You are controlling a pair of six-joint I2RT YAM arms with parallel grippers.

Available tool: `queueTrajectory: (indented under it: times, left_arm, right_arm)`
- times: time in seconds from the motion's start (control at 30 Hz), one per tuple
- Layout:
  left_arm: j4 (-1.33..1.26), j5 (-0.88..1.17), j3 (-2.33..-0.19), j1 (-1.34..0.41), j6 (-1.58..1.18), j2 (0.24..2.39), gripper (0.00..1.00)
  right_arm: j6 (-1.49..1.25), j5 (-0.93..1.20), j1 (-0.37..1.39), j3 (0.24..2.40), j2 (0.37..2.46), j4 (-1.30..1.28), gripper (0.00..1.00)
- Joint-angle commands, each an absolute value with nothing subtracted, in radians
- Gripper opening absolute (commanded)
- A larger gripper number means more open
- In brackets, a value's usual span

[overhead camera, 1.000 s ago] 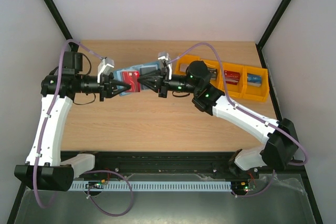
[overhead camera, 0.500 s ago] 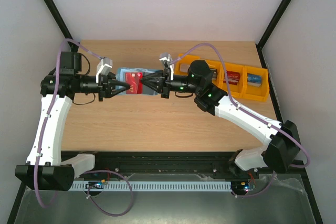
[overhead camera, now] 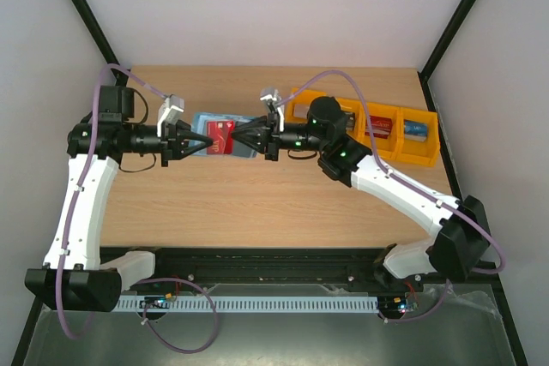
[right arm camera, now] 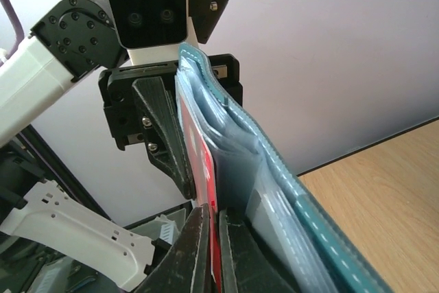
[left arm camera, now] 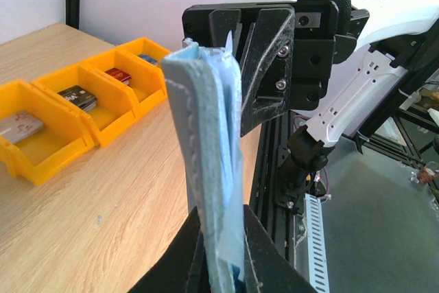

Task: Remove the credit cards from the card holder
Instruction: Remove the credit card from the card holder.

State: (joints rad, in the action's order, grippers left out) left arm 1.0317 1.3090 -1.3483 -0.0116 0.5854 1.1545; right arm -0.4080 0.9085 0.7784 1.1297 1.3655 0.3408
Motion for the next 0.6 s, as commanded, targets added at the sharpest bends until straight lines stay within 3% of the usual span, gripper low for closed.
queueTrajectory:
  times: [0.0,0.13,0.27,0.33,0.43,0.57]
  left_arm:
    - [1.034,1.358,-1.339,-0.003,0.609,1.15,0.02]
    - [1.041,1.366,-1.339,-0.002,0.618,1.149,0.02]
    - [1.049,1.37,-1.343,0.0,0.635,1.149,0.02]
    - [1.044,1.373,-1.341,0.004,0.63,1.149,0.03]
    - [1.034,1.381,-1.334,0.012,0.617,1.148,0.19]
    - [1.034,1.388,-1.328,0.019,0.618,1.144,0.17]
  right_arm:
    - [-0.438,0.901,0.793,1.136,1.397,0.391,0.07]
    - [-0.465,0.913,0.815,1.137,1.427,0.444,0.13]
    - [-0.501,0.952,0.819,1.117,1.432,0.519,0.02]
    - [-0.501,0.957,0.819,1.106,1.419,0.538,0.02]
    - [-0.49,0.951,0.802,1.086,1.393,0.533,0.02]
    - [-0.451,0.932,0.769,1.072,1.36,0.464,0.02]
